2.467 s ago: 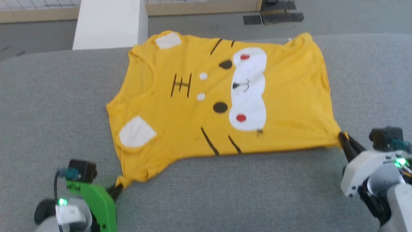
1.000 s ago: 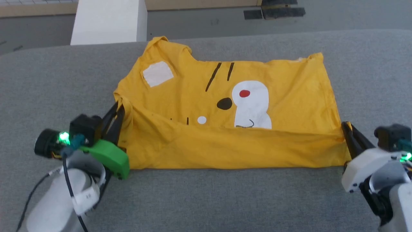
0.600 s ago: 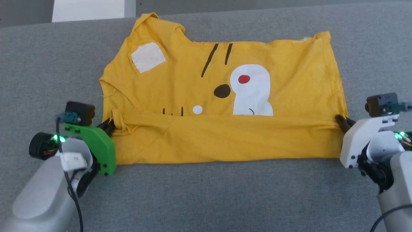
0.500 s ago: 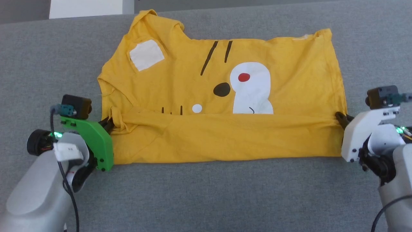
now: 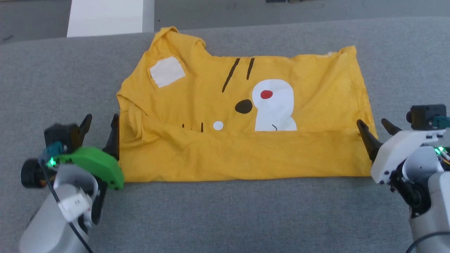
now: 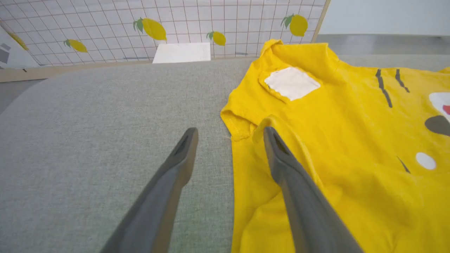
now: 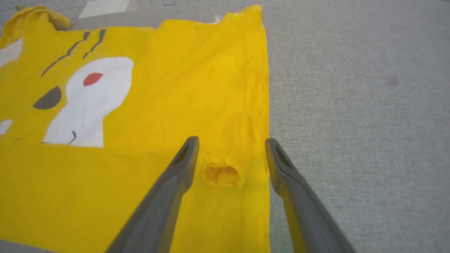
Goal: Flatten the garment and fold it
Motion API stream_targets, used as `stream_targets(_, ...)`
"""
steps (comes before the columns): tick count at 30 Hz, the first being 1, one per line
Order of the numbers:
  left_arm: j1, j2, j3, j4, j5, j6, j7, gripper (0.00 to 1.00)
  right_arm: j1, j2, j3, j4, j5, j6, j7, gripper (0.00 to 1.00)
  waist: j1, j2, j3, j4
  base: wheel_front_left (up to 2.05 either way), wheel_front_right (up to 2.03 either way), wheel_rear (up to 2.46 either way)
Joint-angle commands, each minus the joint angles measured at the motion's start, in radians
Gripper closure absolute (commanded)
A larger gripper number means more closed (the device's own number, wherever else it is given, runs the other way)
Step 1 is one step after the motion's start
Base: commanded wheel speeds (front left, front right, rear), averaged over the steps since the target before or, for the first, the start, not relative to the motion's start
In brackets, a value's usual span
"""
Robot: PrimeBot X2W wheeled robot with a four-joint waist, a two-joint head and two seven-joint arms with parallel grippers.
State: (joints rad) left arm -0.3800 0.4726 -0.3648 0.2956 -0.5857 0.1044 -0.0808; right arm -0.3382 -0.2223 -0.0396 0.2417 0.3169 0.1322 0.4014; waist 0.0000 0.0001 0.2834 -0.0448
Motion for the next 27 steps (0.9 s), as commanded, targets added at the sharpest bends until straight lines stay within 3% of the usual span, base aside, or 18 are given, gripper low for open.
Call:
stream_targets(1,0.042,-0.011,0.004,-0.011,0.012,0.018,-0.038,0.0,0.029,0.01,0.004,-0.022,0.007,-0.002,-0.053,0.0,0.0,-0.0001,-0.047,-0.002,0.0,0.0,0.0)
stream_targets(7,0.18,-0.033,0.019,-0.069,0.024,0.102,-0.112,0.0,0.148,0.052,-0.005,-0.121,-0.011,-0.002,-0.332,0.0,0.0,-0.0001,-0.104,-0.012,0.0,0.0,0.0)
stream_targets(11,0.25,-0.042,0.021,-0.093,0.005,0.145,-0.073,0.0,0.233,0.11,-0.031,-0.164,-0.04,-0.002,-0.469,0.0,0.0,-0.0001,-0.126,-0.02,0.0,0.0,0.0)
stream_targets(12,0.283,-0.044,0.029,-0.091,-0.035,0.169,0.003,0.0,0.282,0.139,-0.036,-0.193,-0.061,-0.002,-0.544,0.0,0.0,-0.0001,-0.135,-0.031,0.0,0.0,0.0)
stream_targets(24,0.273,-0.035,0.072,-0.059,-0.16,0.269,0.284,0.0,0.33,0.166,-0.003,-0.249,-0.113,-0.002,-0.609,0.0,0.0,-0.0001,-0.136,-0.076,0.0,0.0,0.0)
stream_targets(27,0.273,-0.026,0.059,-0.049,-0.187,0.272,0.373,0.0,0.333,0.168,0.002,-0.26,-0.119,-0.002,-0.599,0.0,0.0,-0.0001,-0.136,-0.086,0.0,0.0,0.0)
